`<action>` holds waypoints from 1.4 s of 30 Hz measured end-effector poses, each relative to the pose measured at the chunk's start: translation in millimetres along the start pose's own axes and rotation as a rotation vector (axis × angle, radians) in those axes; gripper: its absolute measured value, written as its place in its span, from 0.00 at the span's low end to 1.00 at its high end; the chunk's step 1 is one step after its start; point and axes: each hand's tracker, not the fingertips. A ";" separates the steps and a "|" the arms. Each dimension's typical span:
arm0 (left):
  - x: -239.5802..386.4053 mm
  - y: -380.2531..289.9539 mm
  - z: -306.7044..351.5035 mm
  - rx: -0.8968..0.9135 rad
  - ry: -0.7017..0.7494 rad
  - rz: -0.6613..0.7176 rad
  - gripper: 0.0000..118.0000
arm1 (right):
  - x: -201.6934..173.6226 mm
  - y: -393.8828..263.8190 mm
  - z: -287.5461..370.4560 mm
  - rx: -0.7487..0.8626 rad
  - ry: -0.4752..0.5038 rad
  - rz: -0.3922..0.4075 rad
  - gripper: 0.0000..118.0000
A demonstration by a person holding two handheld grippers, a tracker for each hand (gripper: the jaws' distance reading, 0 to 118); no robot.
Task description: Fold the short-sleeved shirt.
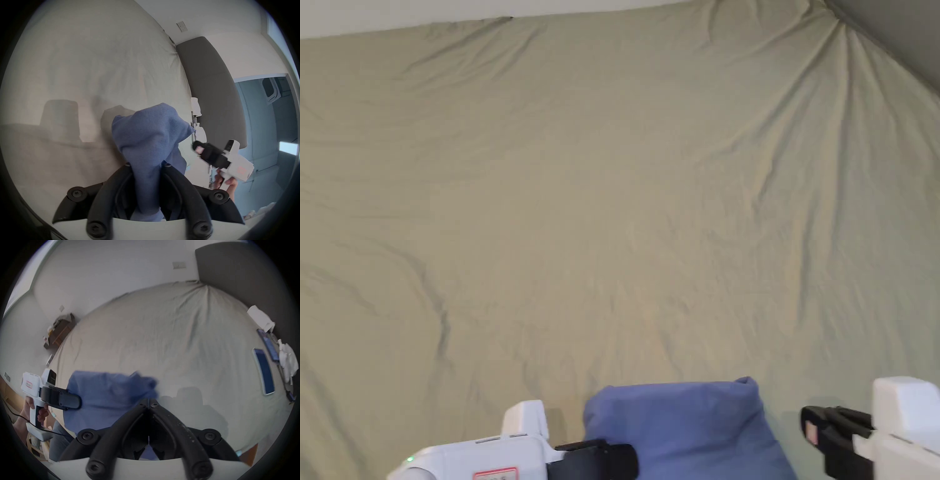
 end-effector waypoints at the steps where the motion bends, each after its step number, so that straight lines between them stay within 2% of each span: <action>1: -7.4 3.0 16.3 0.008 0.025 -0.006 0.17 | 1.8 2.3 11.3 0.024 -0.017 0.005 0.00; 4: -40.9 14.6 70.0 0.021 0.083 0.049 0.17 | 6.0 6.2 38.7 0.079 -0.038 -0.019 0.00; 8: -91.4 27.3 145.4 0.058 0.269 0.100 0.17 | 2.2 7.4 60.0 0.113 -0.073 -0.019 0.01; 15: -145.5 25.2 248.2 0.149 0.473 0.248 0.17 | -5.7 3.9 65.7 0.112 -0.092 -0.017 0.01; 18: -159.0 17.3 260.7 0.174 0.493 0.310 0.17 | -11.7 4.2 64.2 0.107 -0.091 -0.012 0.00; 28: -170.4 11.1 239.0 0.180 0.524 0.326 0.17 | -23.1 15.7 74.2 0.139 -0.099 0.027 0.01; 29: -168.2 10.9 239.1 0.181 0.525 0.318 0.29 | -23.1 17.4 77.6 0.153 -0.097 0.019 0.01; 31: -163.1 8.3 244.0 0.206 0.549 0.275 0.44 | -23.4 21.0 84.5 0.176 -0.088 0.007 0.01; 32: -159.6 8.1 247.5 0.220 0.597 0.252 0.55 | -23.9 22.4 89.8 0.202 -0.089 0.004 0.01; 33: -154.0 5.3 253.2 0.238 0.626 0.241 0.84 | -25.5 24.1 95.4 0.220 -0.094 0.007 0.01; 34: -141.9 0.9 264.0 0.295 0.653 0.237 1.00 | -27.7 26.5 103.8 0.254 -0.103 0.013 0.01; 36: -102.4 -9.1 299.1 0.513 0.645 0.178 0.86 | -32.4 31.4 125.9 0.344 -0.133 0.032 0.01; 37: -70.0 -17.7 312.3 0.645 0.704 0.082 0.83 | -36.1 34.3 138.4 0.393 -0.153 0.044 0.01; 39: -1.8 -43.8 332.7 0.902 0.780 -0.167 0.88 | -44.1 39.4 167.9 0.515 -0.181 0.059 0.01; 41: 59.5 -72.1 339.4 1.104 0.811 -0.312 1.00 | -51.8 41.1 196.3 0.628 -0.205 0.070 0.01; 42: 86.6 -85.5 339.8 1.182 0.828 -0.385 1.00 | -55.4 40.6 209.8 0.682 -0.214 0.067 0.01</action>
